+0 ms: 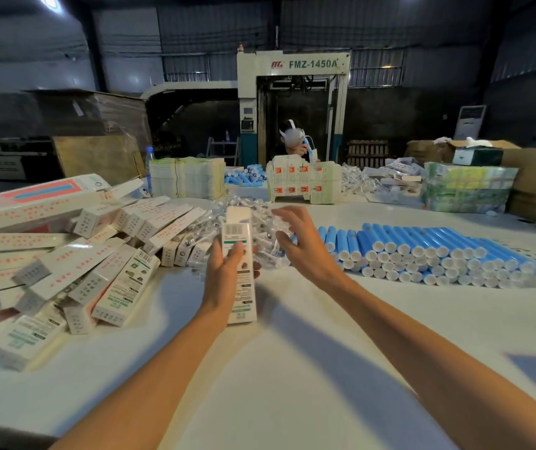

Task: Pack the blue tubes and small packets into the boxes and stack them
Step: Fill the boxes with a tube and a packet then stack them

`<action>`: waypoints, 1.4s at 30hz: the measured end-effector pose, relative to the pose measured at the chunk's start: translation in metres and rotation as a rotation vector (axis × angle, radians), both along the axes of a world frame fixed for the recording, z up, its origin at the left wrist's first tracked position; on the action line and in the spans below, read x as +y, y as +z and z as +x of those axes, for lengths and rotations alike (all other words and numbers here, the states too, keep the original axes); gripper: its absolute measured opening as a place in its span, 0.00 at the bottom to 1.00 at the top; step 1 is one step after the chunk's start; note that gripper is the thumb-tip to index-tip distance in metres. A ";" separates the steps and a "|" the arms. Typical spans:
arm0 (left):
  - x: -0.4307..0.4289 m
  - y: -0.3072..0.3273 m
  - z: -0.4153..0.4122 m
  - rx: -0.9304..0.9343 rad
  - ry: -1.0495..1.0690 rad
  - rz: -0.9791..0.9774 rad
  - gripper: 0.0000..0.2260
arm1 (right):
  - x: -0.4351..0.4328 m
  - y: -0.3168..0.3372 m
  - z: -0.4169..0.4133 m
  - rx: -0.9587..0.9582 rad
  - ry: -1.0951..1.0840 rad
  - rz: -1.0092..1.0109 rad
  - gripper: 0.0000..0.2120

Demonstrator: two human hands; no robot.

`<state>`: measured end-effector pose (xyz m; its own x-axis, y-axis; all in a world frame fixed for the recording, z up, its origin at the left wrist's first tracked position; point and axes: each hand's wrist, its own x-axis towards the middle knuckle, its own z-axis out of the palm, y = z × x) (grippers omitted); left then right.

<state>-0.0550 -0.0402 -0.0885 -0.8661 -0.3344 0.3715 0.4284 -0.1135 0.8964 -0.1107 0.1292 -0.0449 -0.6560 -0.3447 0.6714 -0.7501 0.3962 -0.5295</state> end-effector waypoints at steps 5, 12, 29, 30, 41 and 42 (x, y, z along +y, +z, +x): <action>-0.021 0.001 -0.009 -0.003 0.179 0.197 0.05 | -0.030 -0.030 -0.028 -0.137 -0.117 0.117 0.19; -0.028 0.000 -0.014 -0.032 0.291 0.240 0.10 | -0.075 -0.061 -0.041 -0.078 -0.105 0.504 0.18; -0.021 0.002 -0.009 -0.031 0.199 0.131 0.15 | -0.101 -0.055 -0.050 -0.236 -0.275 0.392 0.17; -0.021 0.001 -0.009 -0.035 0.199 0.116 0.14 | -0.103 -0.054 -0.050 -0.248 -0.279 0.380 0.16; -0.017 0.003 -0.006 -0.045 0.119 0.108 0.18 | -0.081 -0.045 -0.027 -0.144 -0.328 0.308 0.06; -0.016 0.003 -0.006 -0.045 0.106 0.108 0.16 | -0.074 -0.043 -0.023 -0.169 -0.318 0.304 0.11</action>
